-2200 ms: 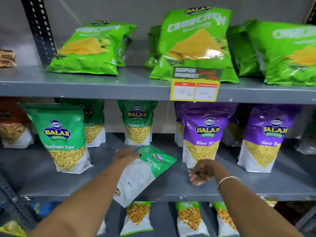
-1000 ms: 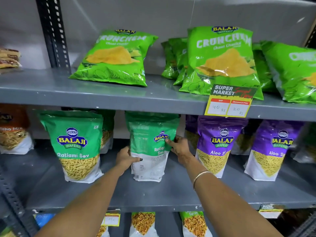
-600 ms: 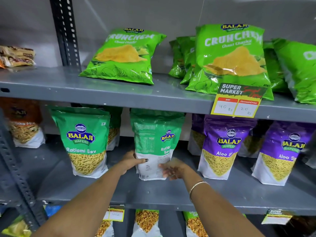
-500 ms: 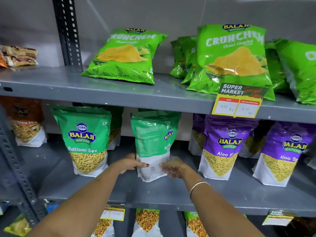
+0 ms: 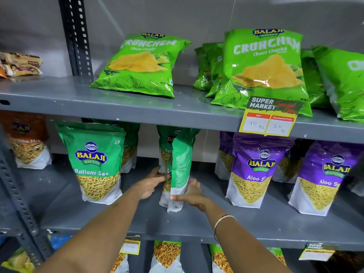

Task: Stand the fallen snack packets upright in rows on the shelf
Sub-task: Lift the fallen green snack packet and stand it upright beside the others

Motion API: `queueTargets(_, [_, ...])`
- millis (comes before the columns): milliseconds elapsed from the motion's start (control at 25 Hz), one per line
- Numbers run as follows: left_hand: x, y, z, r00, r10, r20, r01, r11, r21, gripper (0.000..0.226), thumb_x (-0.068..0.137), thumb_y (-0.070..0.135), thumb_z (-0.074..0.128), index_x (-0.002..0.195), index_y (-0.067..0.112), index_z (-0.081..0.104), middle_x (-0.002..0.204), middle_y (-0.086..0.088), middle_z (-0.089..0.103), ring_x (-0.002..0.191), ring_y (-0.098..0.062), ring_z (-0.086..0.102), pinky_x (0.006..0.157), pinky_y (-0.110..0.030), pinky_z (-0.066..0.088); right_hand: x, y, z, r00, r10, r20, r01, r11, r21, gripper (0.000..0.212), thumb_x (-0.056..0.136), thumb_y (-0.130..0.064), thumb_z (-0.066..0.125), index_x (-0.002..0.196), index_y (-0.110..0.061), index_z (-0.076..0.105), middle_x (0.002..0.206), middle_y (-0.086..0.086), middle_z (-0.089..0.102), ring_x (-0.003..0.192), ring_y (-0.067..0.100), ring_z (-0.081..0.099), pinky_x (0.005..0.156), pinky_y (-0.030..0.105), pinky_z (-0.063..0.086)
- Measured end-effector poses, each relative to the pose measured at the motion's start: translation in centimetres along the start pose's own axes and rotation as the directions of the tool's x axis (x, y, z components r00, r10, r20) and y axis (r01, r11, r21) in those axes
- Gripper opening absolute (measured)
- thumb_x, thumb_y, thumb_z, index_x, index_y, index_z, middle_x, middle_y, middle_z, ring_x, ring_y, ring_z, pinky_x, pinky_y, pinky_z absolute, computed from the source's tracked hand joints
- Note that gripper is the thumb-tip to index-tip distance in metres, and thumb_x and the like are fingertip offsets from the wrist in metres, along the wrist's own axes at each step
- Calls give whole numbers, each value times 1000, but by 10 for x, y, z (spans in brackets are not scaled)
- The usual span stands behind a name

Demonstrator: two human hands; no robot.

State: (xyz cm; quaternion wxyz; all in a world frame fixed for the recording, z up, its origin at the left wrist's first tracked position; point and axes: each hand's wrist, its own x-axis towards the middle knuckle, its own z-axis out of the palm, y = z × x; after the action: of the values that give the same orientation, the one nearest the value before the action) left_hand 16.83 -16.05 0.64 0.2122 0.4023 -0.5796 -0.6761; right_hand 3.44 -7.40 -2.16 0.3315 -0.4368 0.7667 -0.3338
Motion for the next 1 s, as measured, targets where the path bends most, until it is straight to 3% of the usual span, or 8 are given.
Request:
queueTargets(120, [-1, 2, 7, 1000, 28, -4, -28, 998, 53, 75, 90, 16, 55, 149, 18, 10, 151, -7, 34, 139, -23, 30, 114, -38, 17, -2, 0, -11, 999, -30, 11, 30, 999, 14, 86, 59, -33, 82, 131, -11, 40, 127, 12, 43, 123, 23, 41, 103, 37, 43])
queueTargets(240, [-2, 3, 8, 999, 36, -6, -35, 993, 109, 53, 91, 12, 53, 141, 8, 35, 134, -1, 44, 118, -16, 40, 98, -28, 25, -5, 1, -31, 992, -25, 127, 11, 994, 109, 63, 73, -7, 74, 129, -9, 44, 91, 2, 61, 71, 12, 59, 49, 23, 54])
queueTargets(320, [3, 2, 5, 998, 35, -44, -29, 990, 138, 37, 89, 12, 55, 126, 5, 51, 122, -2, 52, 113, -14, 40, 94, -29, 27, -3, 2, -41, 996, 19, 92, -30, 993, 115, 62, 76, 4, 68, 128, -8, 37, 90, 6, 61, 56, 14, 56, 39, 22, 52])
queueTargets(400, [6, 2, 2, 991, 56, -120, -36, 987, 159, 15, 87, 12, 60, 101, 9, 61, 101, 2, 59, 107, -13, 43, 89, -28, 29, 0, 3, -53, 999, 41, 18, -44, 989, 140, 58, 77, 6, 62, 126, -7, 34, 91, 6, 59, 53, 17, 55, 39, 28, 51])
queueTargets(560, [11, -3, -1, 976, 63, -207, -41, 993, 112, 62, 81, 9, 66, 137, 3, 38, 124, -19, 60, 109, -26, 57, 89, -26, 36, -1, 6, -68, 998, -18, 53, 2, 959, 283, 59, 76, 8, 67, 127, -3, 39, 102, 6, 57, 65, 10, 56, 42, 21, 51])
queueTargets(720, [11, -5, 9, 967, 124, -222, -56, 956, 286, 47, 78, 8, 69, 122, -2, 53, 109, -15, 64, 91, -17, 55, 72, -21, 42, 15, 9, -62, 997, -75, 14, 64, 921, 384, 67, 70, 13, 70, 128, -1, 40, 118, 12, 58, 85, 15, 60, 47, 11, 50])
queueTargets(880, [16, -10, 11, 958, 107, -265, -29, 960, 280, 42, 72, 9, 74, 106, 6, 49, 118, -14, 61, 103, -23, 56, 91, -36, 47, 27, 13, -58, 995, -94, -26, 97, 921, 378, 68, 65, 8, 76, 125, 0, 46, 126, 20, 60, 116, 34, 57, 73, 25, 49])
queueTargets(1000, [16, -11, 12, 957, 103, -270, -19, 955, 296, 44, 72, 12, 75, 102, 10, 44, 121, -15, 60, 113, -28, 57, 98, -39, 45, 27, 10, -64, 991, -124, 46, 100, 932, 349, 59, 70, 5, 73, 123, 0, 49, 117, 17, 62, 98, 23, 62, 74, 24, 52])
